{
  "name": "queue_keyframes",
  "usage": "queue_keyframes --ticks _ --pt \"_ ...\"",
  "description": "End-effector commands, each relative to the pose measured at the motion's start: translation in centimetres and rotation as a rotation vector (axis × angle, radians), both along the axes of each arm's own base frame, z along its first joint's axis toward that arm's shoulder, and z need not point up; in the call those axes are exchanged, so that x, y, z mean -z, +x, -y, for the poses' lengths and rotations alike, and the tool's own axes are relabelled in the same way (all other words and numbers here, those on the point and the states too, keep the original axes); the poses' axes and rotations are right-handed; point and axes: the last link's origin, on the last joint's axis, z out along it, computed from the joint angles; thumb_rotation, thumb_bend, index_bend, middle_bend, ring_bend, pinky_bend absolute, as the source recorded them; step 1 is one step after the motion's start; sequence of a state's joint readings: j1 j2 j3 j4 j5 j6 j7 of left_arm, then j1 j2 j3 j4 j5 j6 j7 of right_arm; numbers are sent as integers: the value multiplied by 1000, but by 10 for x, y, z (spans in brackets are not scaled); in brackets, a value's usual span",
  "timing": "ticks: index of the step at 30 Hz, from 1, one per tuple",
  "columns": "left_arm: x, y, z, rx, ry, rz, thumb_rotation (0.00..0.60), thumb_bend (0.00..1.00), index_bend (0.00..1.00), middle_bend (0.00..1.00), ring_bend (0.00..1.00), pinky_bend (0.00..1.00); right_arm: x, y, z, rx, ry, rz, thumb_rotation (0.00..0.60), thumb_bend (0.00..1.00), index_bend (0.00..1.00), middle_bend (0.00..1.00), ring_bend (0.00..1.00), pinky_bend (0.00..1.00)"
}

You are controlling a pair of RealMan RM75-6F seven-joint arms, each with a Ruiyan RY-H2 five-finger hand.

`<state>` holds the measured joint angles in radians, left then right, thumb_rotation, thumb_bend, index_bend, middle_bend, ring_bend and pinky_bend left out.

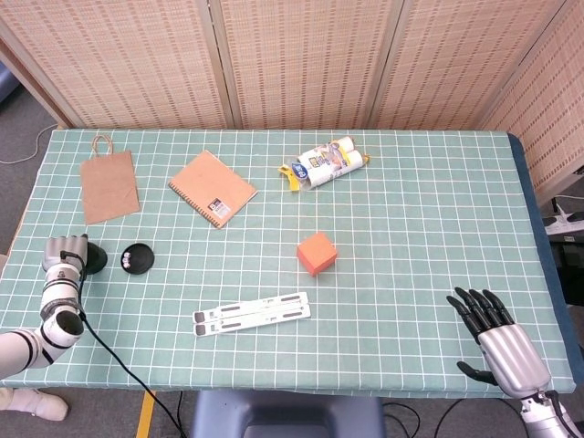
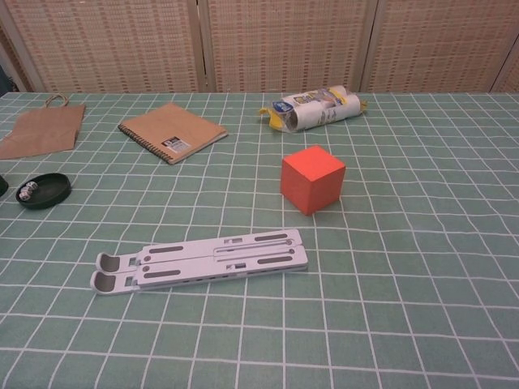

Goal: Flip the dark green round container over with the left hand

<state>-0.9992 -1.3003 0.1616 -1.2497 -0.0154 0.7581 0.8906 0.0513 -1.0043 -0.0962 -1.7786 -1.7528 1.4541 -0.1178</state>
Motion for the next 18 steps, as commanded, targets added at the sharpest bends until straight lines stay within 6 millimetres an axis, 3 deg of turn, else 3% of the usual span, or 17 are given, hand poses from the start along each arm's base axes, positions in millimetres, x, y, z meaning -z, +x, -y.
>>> queue_keyframes --ticks 1,7,10,13,14,16,18 --pt "-4 8 0 32 25 39 600 409 0 0 0 188 0 0 0 -1 1 2 600 47 0 0 0 0" --pt "-11 17 11 55 15 79 600 407 0 0 0 160 -1 1 -1 -4 2 8 600 47 0 0 0 0" --pt "-16 38 24 124 49 226 600 411 0 0 0 146 -4 1 -2 -9 -8 18 600 47 0 0 0 0" --pt "-19 72 77 328 66 479 600 472 0 0 0 127 -5 1 -2 -11 -17 21 600 47 0 0 0 0" --pt "-22 78 107 455 92 544 600 476 0 0 0 117 -4 0 -2 -9 -17 21 600 47 0 0 0 0" --pt "-23 72 152 606 117 619 600 476 0 0 0 75 -3 0 -2 -11 -12 16 600 46 0 0 0 0" --pt "-22 53 198 686 156 683 600 475 0 0 0 48 -1 0 -2 -15 -7 9 600 46 0 0 0 0"
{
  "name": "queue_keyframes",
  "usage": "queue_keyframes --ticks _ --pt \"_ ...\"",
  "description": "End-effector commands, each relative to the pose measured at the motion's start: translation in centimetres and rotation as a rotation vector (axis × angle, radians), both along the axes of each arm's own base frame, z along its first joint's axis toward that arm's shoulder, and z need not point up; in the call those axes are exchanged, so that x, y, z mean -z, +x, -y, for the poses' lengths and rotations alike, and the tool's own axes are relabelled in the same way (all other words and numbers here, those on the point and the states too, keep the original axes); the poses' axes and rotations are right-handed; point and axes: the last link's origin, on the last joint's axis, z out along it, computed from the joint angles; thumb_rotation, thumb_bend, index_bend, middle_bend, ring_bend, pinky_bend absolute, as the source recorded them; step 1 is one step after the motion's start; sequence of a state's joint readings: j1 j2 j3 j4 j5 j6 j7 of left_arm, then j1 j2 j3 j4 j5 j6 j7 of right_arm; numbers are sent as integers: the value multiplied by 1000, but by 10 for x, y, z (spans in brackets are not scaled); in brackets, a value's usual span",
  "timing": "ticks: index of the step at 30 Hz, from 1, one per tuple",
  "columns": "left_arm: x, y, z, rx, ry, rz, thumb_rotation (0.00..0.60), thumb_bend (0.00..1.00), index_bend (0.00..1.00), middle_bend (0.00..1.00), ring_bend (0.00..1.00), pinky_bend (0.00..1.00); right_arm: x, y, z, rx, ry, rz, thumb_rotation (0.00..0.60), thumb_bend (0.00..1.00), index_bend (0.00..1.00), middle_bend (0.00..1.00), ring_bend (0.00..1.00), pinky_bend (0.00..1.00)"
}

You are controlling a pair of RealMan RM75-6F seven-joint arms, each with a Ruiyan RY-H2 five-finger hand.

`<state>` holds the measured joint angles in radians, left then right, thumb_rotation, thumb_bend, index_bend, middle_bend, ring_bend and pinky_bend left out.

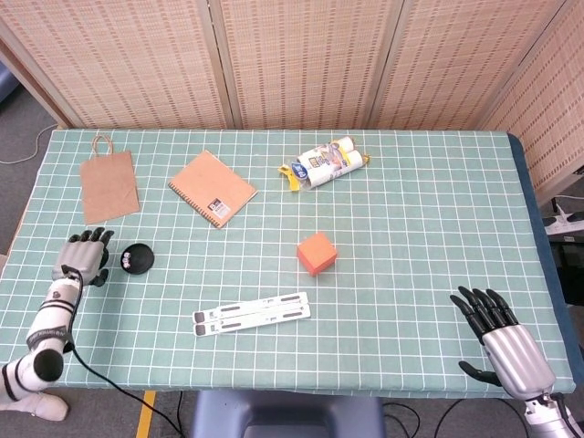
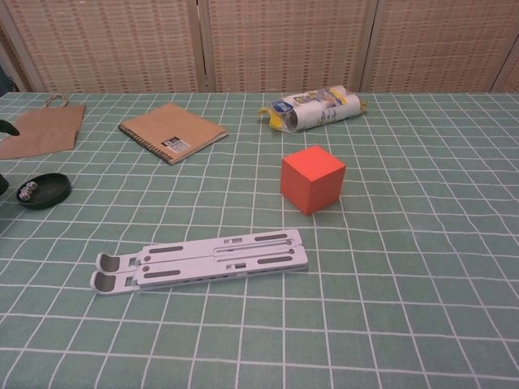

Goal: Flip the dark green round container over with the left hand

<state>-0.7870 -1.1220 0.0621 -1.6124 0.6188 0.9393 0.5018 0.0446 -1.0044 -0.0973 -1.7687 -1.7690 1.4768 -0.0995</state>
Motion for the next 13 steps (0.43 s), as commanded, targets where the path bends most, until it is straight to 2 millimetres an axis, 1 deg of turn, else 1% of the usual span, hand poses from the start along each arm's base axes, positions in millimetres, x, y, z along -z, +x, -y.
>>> queue_keyframes --ticks 1,3,5,9,13 --pt "-14 7 157 401 140 454 600 473 0 0 0 38 2 0 0 -4 6 -6 600 47 0 0 0 0" --pt "-14 -9 182 374 183 511 600 469 0 0 0 32 2 0 -1 -2 2 -7 600 46 0 0 0 0" --pt "-16 -20 192 346 207 546 600 464 0 0 0 32 3 0 -1 -4 0 -15 600 47 0 0 0 0" --pt "-28 -29 189 357 216 529 600 459 0 0 0 31 6 2 -3 -6 14 -10 600 48 0 0 0 0" --pt "-26 -31 188 349 197 503 600 459 0 0 0 31 8 2 -3 -9 8 -18 600 47 0 0 0 0"
